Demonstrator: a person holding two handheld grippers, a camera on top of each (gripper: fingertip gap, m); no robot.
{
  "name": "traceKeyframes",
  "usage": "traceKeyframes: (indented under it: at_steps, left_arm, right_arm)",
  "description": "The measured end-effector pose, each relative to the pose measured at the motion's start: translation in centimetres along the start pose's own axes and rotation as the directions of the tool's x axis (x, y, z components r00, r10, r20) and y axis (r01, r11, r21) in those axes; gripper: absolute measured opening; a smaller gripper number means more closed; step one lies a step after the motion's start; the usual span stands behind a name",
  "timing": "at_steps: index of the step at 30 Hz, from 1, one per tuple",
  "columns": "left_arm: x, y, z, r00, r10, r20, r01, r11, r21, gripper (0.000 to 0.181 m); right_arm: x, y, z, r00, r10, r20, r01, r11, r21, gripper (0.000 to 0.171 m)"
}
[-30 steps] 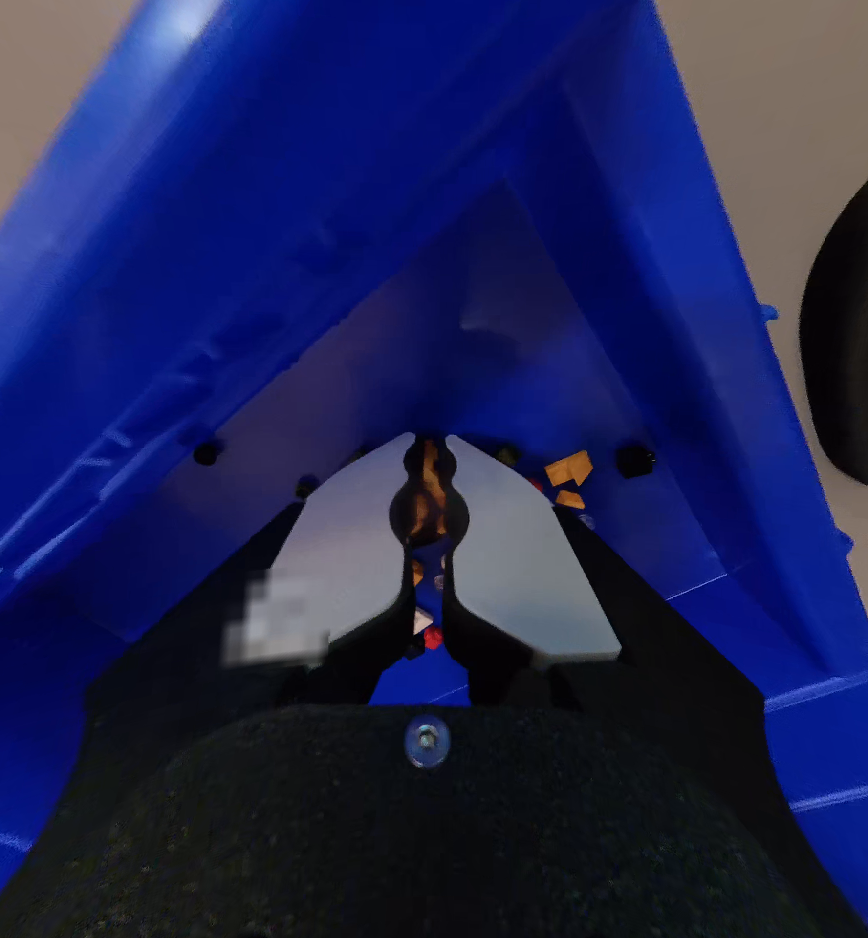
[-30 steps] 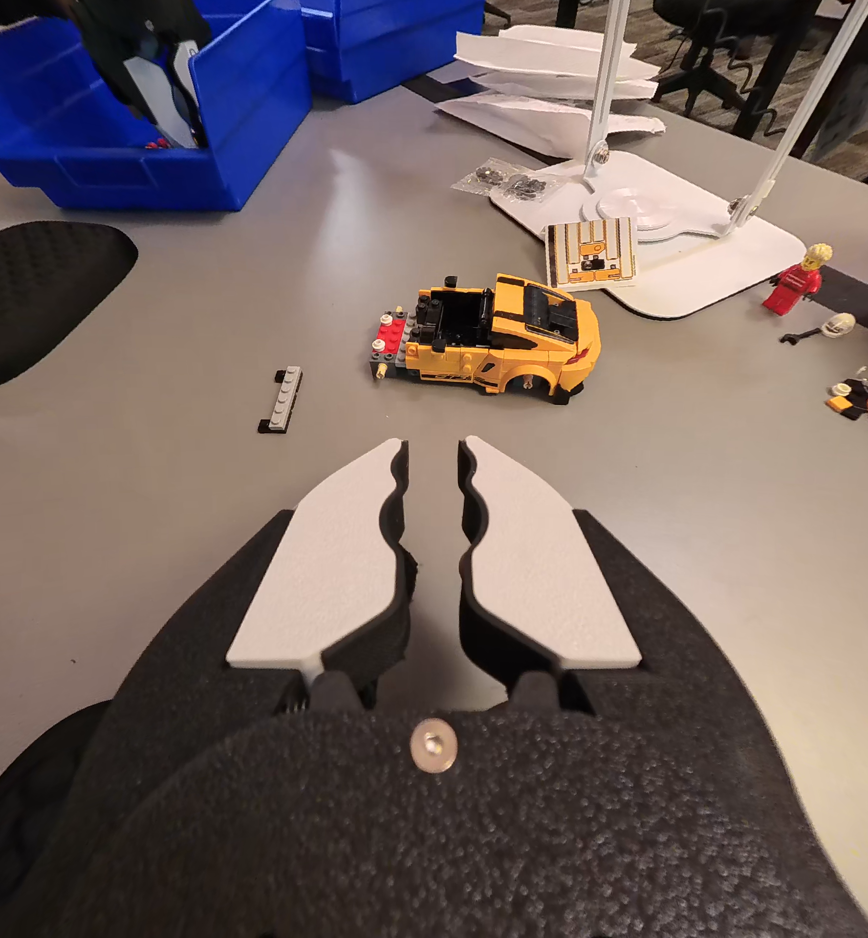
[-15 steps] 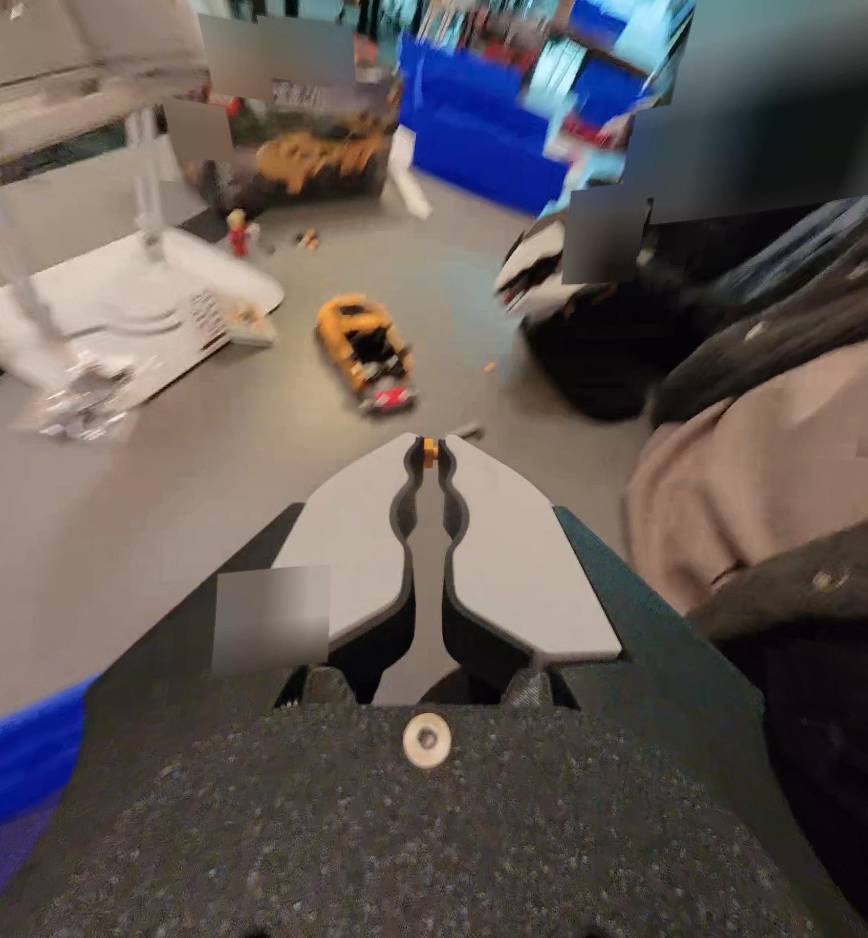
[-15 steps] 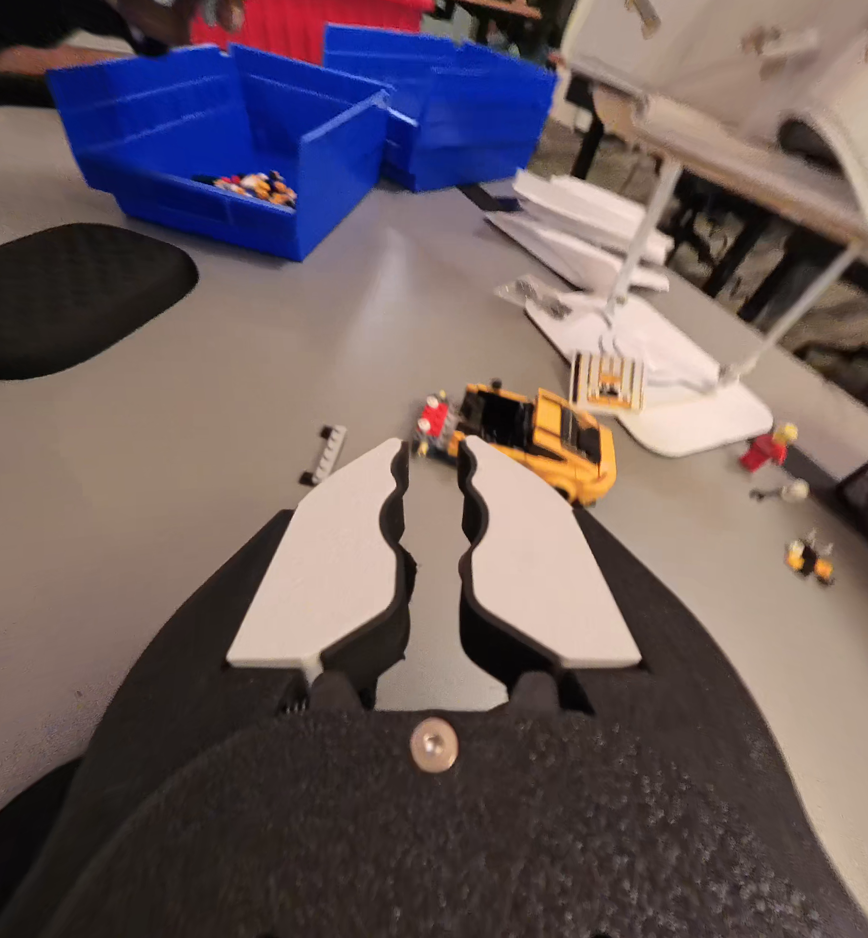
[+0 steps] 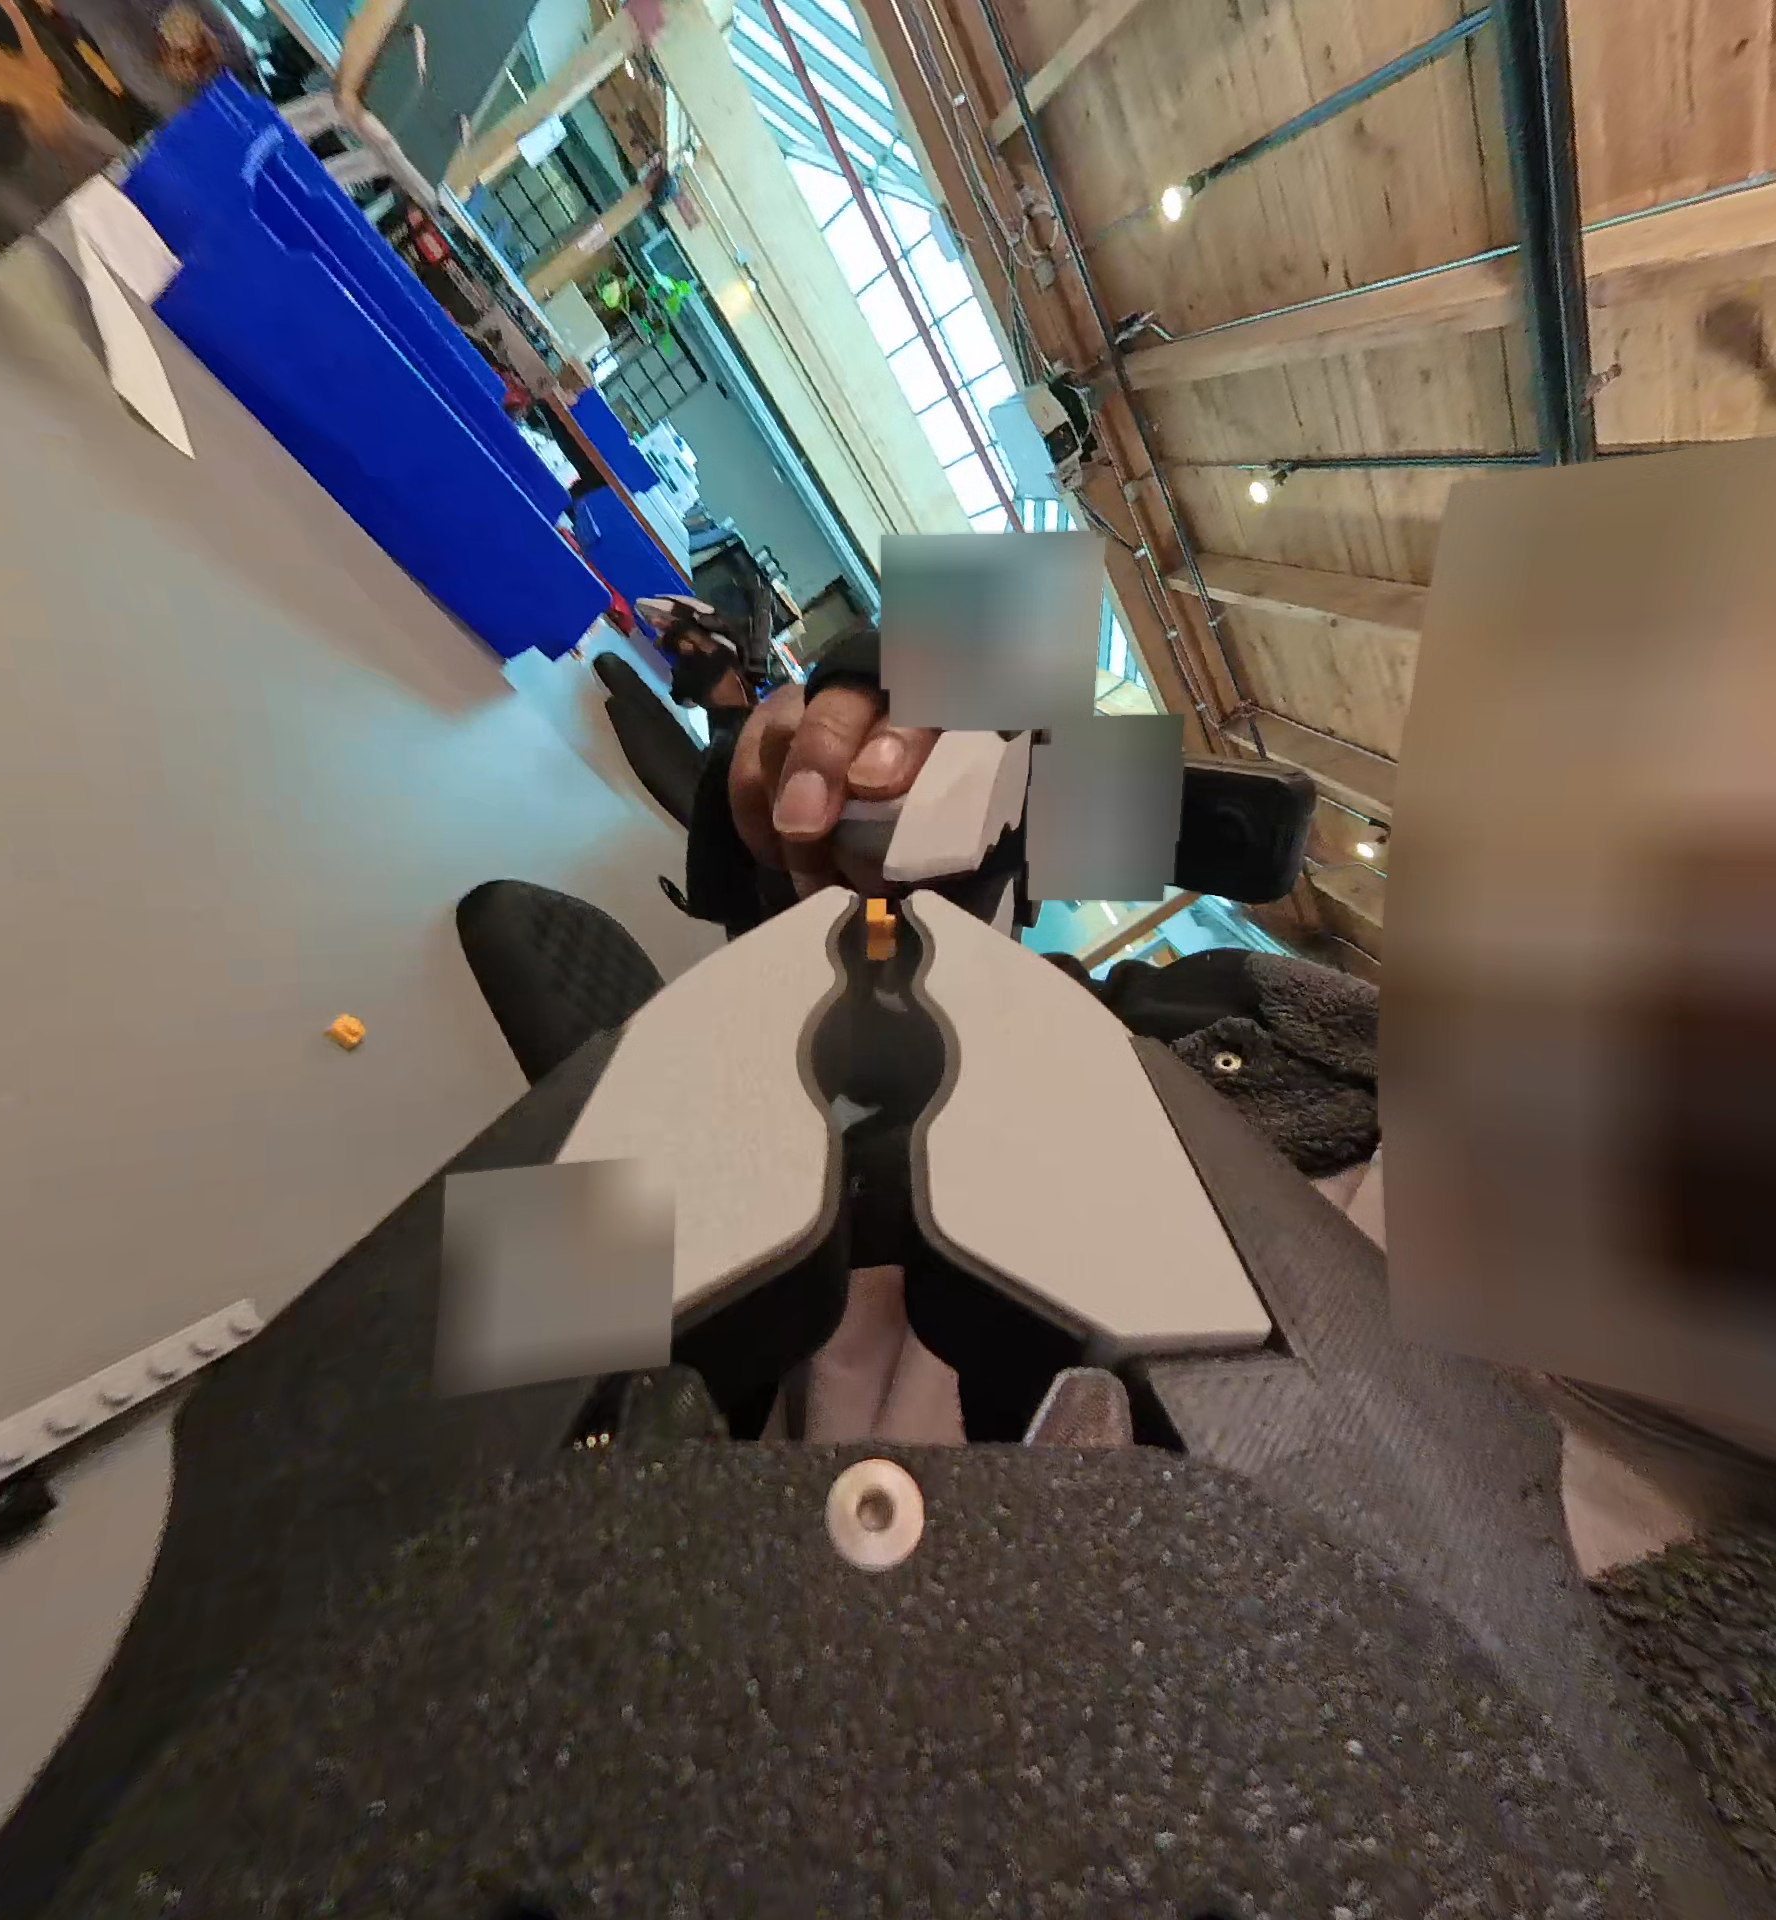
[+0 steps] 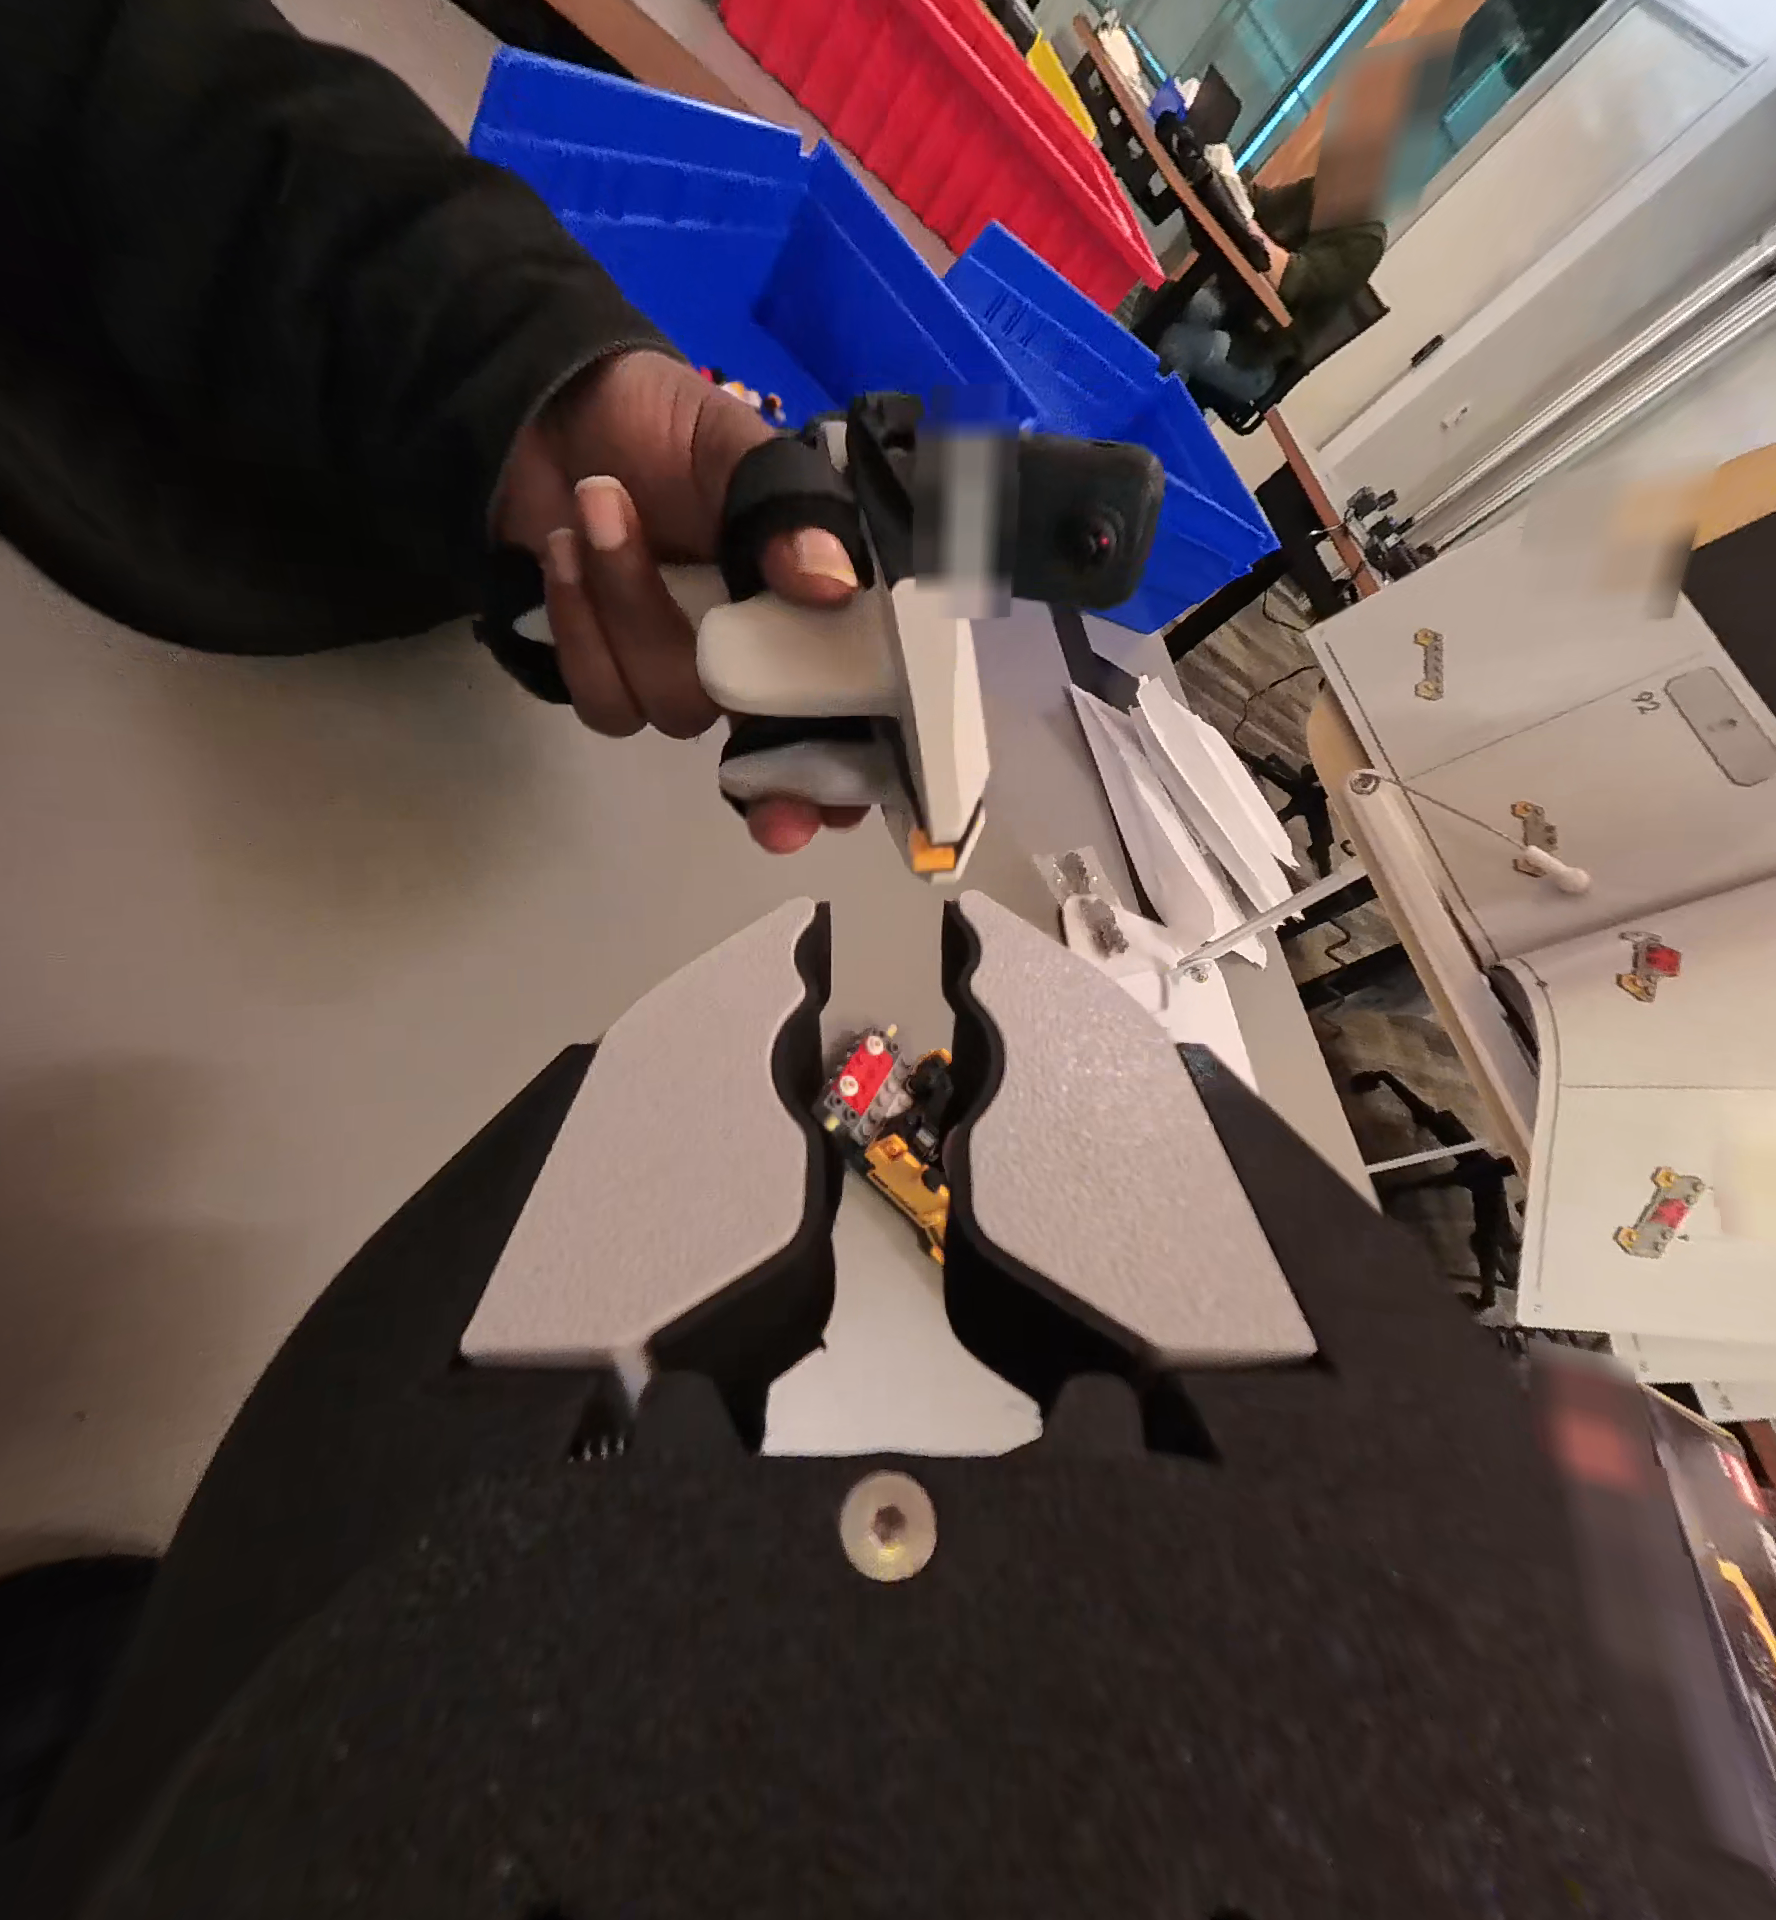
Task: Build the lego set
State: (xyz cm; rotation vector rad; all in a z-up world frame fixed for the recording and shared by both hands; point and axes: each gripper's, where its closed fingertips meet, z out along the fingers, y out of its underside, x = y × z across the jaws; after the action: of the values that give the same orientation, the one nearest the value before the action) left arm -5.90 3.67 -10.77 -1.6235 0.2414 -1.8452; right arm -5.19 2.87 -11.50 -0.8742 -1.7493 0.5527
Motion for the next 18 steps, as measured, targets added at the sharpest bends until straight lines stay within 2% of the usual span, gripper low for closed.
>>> traceKeyframes:
  at_steps: [1, 6, 10, 13, 18]
  left_arm:
    - [-0.2, 0.4, 0.3, 1.000, -0.006, -0.001, 0.006, 1.000, -0.014, 0.004]
    - [-0.8, 1.3, 0.6, 1.000, -0.028, 0.009, 0.029, 0.999, -0.046, 0.004]
    - [-0.9, 1.5, 0.6, 1.000, -0.028, 0.006, 0.028, 0.998, -0.048, 0.004]
    - [-0.9, 1.4, 0.4, 1.000, -0.023, -0.002, 0.023, 0.999, -0.041, 0.004]
    - [-1.9, 1.2, -0.4, 0.986, 0.145, 0.086, -0.140, 0.988, -0.061, 0.008]
  right_arm:
    - [-0.1, 0.2, 0.1, 1.000, -0.001, 0.005, 0.001, 1.000, -0.013, 0.020]
    - [-0.5, 0.8, 0.9, 1.000, 0.018, 0.015, -0.018, 1.000, -0.019, 0.019]
    - [-0.5, 0.9, 1.6, 1.000, 0.013, 0.013, -0.012, 1.000, -0.020, 0.009]
    - [-0.4, 0.9, 1.7, 0.999, 0.035, 0.015, -0.035, 0.999, -0.010, 0.007]
    - [-0.4, 1.5, 1.9, 0.994, 0.108, 0.013, -0.108, 0.994, -0.008, 0.008]
